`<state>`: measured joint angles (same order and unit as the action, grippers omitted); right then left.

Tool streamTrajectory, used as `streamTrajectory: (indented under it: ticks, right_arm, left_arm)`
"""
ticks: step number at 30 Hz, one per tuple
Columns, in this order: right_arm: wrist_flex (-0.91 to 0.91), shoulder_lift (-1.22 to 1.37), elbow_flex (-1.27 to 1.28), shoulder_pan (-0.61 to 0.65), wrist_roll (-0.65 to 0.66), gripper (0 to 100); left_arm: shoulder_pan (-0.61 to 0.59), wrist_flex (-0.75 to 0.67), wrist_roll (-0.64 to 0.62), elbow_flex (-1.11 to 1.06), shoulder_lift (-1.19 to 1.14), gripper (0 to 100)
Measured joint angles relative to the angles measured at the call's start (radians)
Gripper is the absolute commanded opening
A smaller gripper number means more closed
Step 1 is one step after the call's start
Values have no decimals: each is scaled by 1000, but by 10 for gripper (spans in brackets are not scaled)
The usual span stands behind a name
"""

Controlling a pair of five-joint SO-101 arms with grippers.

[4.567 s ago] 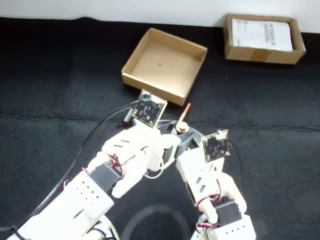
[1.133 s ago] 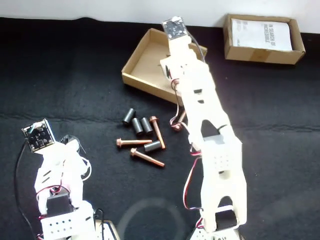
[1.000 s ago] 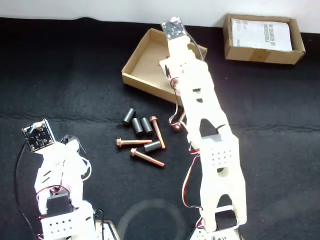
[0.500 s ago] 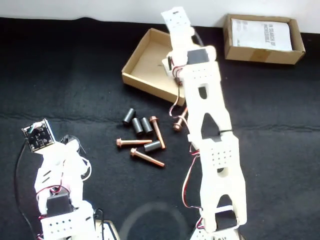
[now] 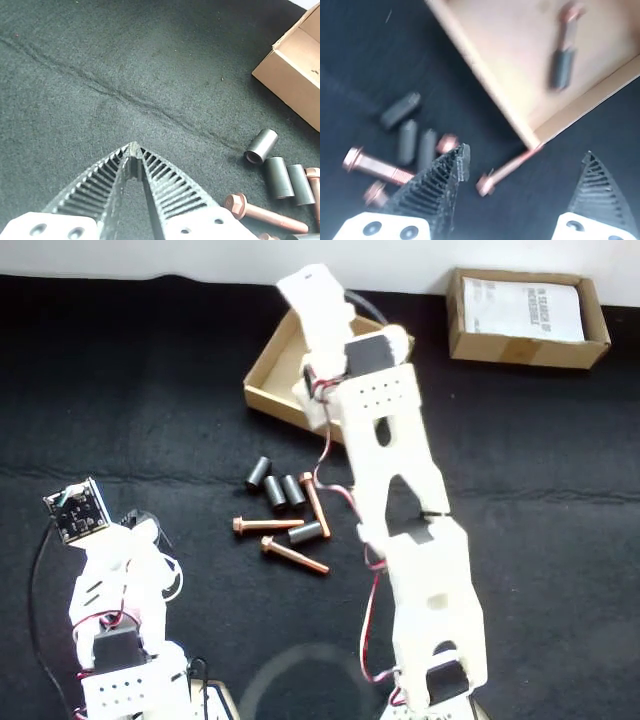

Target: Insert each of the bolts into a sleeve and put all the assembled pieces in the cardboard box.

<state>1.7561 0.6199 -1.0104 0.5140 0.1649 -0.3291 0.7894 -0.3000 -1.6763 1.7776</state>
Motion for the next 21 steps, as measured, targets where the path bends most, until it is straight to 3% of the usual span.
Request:
streamTrajectory:
  ticks: [7, 21]
  right_arm:
    - [-6, -247, 548, 98, 2, 315]
    - [-193, -107, 612, 114, 2, 315]
  left_arm:
    - [0, 0, 0, 0, 0, 9]
    - [0, 0, 0, 0, 0, 9]
